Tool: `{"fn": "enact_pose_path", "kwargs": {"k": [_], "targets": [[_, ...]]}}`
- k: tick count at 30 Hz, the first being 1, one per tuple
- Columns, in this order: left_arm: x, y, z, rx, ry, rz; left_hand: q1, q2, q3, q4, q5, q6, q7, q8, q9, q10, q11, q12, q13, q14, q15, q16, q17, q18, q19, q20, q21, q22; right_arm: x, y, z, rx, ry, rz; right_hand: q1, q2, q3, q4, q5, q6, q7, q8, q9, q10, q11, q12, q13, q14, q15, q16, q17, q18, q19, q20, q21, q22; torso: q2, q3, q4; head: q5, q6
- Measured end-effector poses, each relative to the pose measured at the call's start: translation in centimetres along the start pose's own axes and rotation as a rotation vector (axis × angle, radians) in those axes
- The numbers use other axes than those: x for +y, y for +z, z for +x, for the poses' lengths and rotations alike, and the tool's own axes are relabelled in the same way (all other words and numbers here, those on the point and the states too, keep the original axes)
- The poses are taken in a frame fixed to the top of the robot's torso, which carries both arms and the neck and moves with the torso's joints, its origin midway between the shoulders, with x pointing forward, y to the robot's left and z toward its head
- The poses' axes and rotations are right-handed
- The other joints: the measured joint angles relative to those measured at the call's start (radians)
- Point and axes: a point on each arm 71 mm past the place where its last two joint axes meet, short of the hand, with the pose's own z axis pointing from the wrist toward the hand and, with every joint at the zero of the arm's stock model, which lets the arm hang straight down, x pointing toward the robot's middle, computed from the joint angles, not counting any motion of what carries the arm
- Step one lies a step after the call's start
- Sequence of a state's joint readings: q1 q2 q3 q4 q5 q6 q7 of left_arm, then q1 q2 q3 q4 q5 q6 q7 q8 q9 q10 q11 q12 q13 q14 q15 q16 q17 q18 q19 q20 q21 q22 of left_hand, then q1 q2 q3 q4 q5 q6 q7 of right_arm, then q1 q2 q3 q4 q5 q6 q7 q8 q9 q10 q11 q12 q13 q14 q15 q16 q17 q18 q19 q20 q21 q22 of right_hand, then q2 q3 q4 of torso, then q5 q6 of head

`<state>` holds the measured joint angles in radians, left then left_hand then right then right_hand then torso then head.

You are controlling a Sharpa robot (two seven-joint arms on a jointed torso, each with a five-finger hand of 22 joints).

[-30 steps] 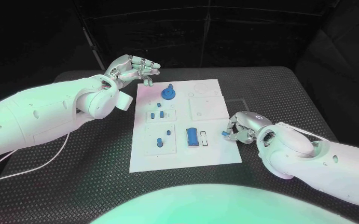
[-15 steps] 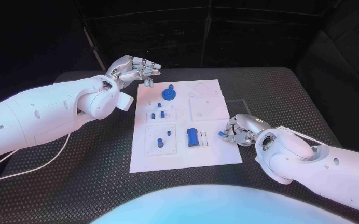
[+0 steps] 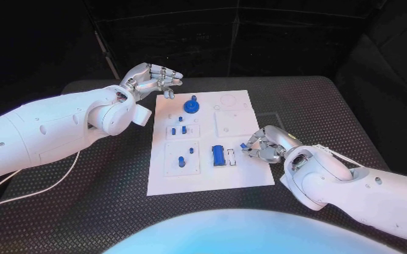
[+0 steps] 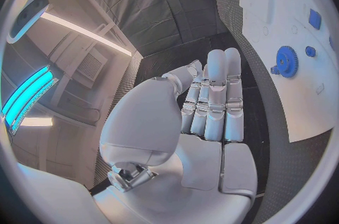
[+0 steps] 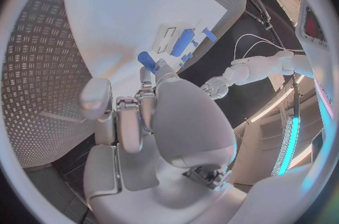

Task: Assemble the parts on the task board

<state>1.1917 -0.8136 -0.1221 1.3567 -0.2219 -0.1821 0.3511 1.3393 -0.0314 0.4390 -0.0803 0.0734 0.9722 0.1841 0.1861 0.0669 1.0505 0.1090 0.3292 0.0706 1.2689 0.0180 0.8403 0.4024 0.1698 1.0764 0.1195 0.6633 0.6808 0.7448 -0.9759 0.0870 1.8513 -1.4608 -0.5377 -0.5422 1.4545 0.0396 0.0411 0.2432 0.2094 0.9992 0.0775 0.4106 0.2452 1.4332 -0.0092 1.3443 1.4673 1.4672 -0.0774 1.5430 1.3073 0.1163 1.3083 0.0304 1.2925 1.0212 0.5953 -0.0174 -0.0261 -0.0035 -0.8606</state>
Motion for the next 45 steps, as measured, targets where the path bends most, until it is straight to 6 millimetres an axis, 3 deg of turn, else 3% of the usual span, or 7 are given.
{"fn": "enact_pose_path", "kwargs": {"k": [4,8,13,20,26,45], "targets": [[0.0,0.0,0.0,0.001,0.0,0.0,0.0,0.0,0.0,0.0,0.0,0.0,0.0,0.0,0.0,0.0,0.0,0.0,0.0,0.0,0.0,0.0,0.0,0.0,0.0,0.0,0.0,0.0,0.5,0.2,0.4,0.014,0.028,-0.004,-0.013,-0.013,0.012,0.007,0.006,0.005,0.004,0.0,0.0,0.002,-0.002,0.007,-0.037,0.0,0.0,0.0,0.0,0.0,0.0,0.0,0.0,0.001,0.0,-0.0005,0.0001,-0.001,-0.001],[0.0,0.0,0.1,0.002,-0.001,0.0,0.0,0.0,0.0,0.0,0.0,0.0,0.0,0.0,0.0,0.0,0.0,0.0,0.0,0.0,0.0,0.0,0.0,0.0,0.0,0.0,0.0,0.0,0.8,0.5,0.9,0.033,0.049,0.0,-0.033,-0.033,0.018,0.012,0.064,0.01,0.003,0.0,0.001,0.013,-0.006,0.008,-0.085,0.0,0.0,0.0,0.0,0.0,0.0,0.0,0.0,0.003,0.001,-0.0008,0.0009,-0.001,-0.002],[0.0,0.0,0.1,0.003,-0.001,0.0,0.0,0.0,0.0,0.0,0.0,0.0,0.0,0.0,0.0,0.0,0.0,0.0,0.0,0.0,0.0,0.0,0.0,0.0,0.0,0.0,0.0,0.0,1.2,0.9,1.5,0.067,0.069,0.007,-0.044,-0.039,0.022,0.016,0.076,0.024,-0.001,0.0,0.002,0.021,-0.014,0.014,-0.11,0.0,0.0,0.004,0.001,0.0,0.0,0.0,0.0,0.003,0.001,-0.0008,0.0012,0.003,-0.004],[0.0,0.0,0.1,0.005,-0.002,0.0,0.0,0.0,0.0,0.0,0.0,0.0,0.0,0.0,0.0,0.0,0.0,0.0,0.0,0.0,0.0,0.0,0.0,0.0,0.0,0.0,0.0,0.0,1.5,1.1,2.1,0.098,0.084,0.022,-0.088,-0.051,0.006,0.038,0.129,0.051,-0.016,0.0,0.025,0.034,-0.019,0.019,-0.159,0.0,0.0,0.004,0.001,0.0,0.007,0.0,0.004,0.011,0.001,-0.0007,0.0008,0.005,-0.006],[0.0,0.0,0.1,0.006,-0.002,-0.001,0.0,0.0,0.0,0.0,0.0,0.0,0.0,0.0,0.0,0.0,0.0,0.0,0.0,0.0,0.0,0.0,0.0,0.0,0.0,0.0,0.0,0.0,1.7,1.3,2.4,0.111,0.091,0.033,-0.112,-0.051,-0.002,0.045,0.137,0.072,-0.031,-0.002,0.031,0.036,-0.021,0.023,-0.161,0.0,0.0,0.004,0.001,0.0,0.01,-0.004,0.004,0.013,0.001,-0.0001,0.0003,0.007,-0.009],[0.1,0.0,0.2,0.016,-0.005,-0.015,0.0,0.0,0.0,0.0,0.0,-0.004,0.004,0.0,0.0,-0.004,0.004,0.0,0.0,0.0,0.0,-0.005,0.0,0.0,0.0,0.0,0.0,-0.001,1.6,1.6,2.8,0.129,0.084,0.056,-0.128,-0.064,-0.027,0.037,0.14,0.079,-0.038,-0.001,0.043,0.035,-0.021,0.023,-0.159,-0.004,-0.003,0.004,0.0,0.0,0.01,-0.004,0.004,0.002,0.0,0.0003,-0.0003,0.012,-0.012]]}}
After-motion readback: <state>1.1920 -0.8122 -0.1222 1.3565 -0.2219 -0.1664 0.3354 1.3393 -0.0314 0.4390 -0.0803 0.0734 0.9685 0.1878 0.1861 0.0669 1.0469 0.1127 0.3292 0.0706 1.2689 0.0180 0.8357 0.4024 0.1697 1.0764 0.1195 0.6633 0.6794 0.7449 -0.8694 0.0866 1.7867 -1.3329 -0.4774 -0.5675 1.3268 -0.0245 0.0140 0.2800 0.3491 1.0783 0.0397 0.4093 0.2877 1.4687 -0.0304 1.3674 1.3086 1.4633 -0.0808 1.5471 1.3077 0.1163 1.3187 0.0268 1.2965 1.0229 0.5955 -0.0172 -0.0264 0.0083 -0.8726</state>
